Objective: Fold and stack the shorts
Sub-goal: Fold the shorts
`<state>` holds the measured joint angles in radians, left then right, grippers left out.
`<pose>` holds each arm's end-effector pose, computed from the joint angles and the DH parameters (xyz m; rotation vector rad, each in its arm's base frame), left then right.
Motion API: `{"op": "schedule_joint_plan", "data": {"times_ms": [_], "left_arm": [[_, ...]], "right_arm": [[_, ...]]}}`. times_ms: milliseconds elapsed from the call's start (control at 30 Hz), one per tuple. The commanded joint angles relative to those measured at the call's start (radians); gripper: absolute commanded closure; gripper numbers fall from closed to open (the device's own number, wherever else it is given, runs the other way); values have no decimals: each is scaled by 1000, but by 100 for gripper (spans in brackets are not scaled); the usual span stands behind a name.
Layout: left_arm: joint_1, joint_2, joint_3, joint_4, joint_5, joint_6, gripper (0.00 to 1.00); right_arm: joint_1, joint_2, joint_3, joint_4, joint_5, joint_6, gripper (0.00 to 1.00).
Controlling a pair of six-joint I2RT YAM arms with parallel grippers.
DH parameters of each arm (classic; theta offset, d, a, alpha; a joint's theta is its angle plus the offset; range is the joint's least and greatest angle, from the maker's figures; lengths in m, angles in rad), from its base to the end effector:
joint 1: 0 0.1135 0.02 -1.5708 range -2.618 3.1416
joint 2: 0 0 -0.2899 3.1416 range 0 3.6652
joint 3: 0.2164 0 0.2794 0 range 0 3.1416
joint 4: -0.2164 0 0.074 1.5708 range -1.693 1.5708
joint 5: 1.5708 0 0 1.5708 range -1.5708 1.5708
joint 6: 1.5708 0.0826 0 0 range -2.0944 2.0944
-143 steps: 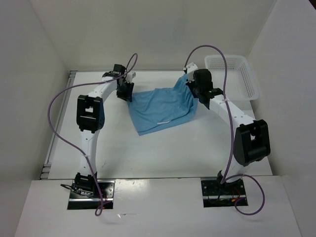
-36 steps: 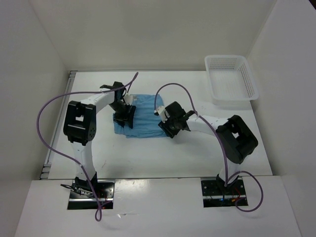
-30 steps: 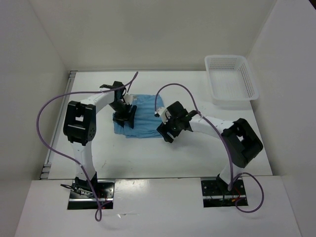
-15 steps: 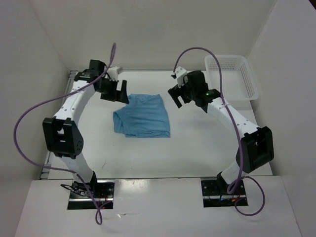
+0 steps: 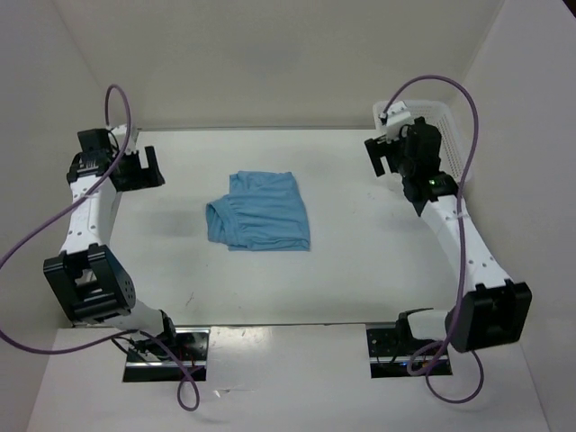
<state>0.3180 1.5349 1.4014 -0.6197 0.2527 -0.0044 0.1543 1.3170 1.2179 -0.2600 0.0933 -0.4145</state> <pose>0.3867 0.1056 0.3210 -0.2437 2.2853 -0.1327 0.3677 0.0494 0.3719 -0.4831 1.8760 -0.2636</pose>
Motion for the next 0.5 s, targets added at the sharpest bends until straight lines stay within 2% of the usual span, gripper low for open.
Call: {"op": "schedule_joint_plan", "data": {"times_ms": [0, 167, 267, 367, 467], "left_arm": [[12, -105, -108, 110, -42, 4, 0], [12, -157, -182, 124, -33, 4, 0], [12, -157, -191, 143, -10, 4, 0], [12, -157, -191, 152, -10, 4, 0], [12, -148, -191, 161, -10, 4, 0]], "right_arm": [[-15, -120, -102, 96, 22, -43, 0], [-76, -281, -228, 21, -96, 5, 0], [-105, -376, -282, -116, -219, -10, 0], [-139, -467, -317, -177, -245, 68, 0], [-199, -531, -354, -139, -201, 181, 0]]}}
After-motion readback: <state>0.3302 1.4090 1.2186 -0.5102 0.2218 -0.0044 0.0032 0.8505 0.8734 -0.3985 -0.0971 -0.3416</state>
